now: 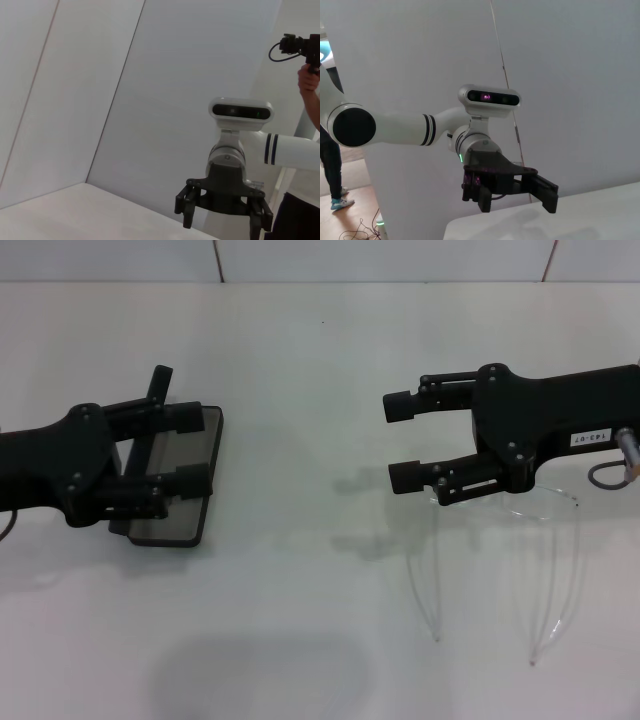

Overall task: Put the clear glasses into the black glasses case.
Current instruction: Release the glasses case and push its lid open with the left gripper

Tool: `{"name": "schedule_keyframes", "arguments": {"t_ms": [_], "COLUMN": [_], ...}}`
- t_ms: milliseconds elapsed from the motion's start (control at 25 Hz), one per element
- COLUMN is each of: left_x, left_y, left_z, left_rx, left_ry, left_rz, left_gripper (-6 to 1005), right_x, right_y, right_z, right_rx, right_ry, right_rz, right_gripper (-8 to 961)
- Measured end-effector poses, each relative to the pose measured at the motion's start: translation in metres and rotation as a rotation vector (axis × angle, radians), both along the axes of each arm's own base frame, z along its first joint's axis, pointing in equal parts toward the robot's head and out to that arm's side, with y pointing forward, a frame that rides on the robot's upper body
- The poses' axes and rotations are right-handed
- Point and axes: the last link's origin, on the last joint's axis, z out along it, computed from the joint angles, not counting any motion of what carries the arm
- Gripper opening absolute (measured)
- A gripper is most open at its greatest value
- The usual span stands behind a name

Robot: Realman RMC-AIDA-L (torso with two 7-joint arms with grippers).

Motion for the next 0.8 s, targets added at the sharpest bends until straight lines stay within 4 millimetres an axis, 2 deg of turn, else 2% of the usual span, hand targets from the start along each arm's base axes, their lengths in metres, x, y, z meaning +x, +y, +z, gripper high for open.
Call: {"name": "schedule_keyframes", "arguments": {"t_ms": [640,800], "left_x": [0.0045,0.0086], "left_y": [0.0018,0.0054], "left_z": [-0.0036,-0.0023], "left_rx": [-0.003,-0.004], "left_ry": [-0.015,-0.019], "left_rz": [-0.008,-0.011], "left_gripper": [818,806], "right_x": [-0.0002,0.0052], "right_y": [-0.0006,0.0011], "right_z": [-0.0017,-0.0004], "right_rx": [-0.001,0.026], "right_ry": [0.003,-0.003], "right_rz": [0.001,-0.018], "right_gripper": [782,782]}}
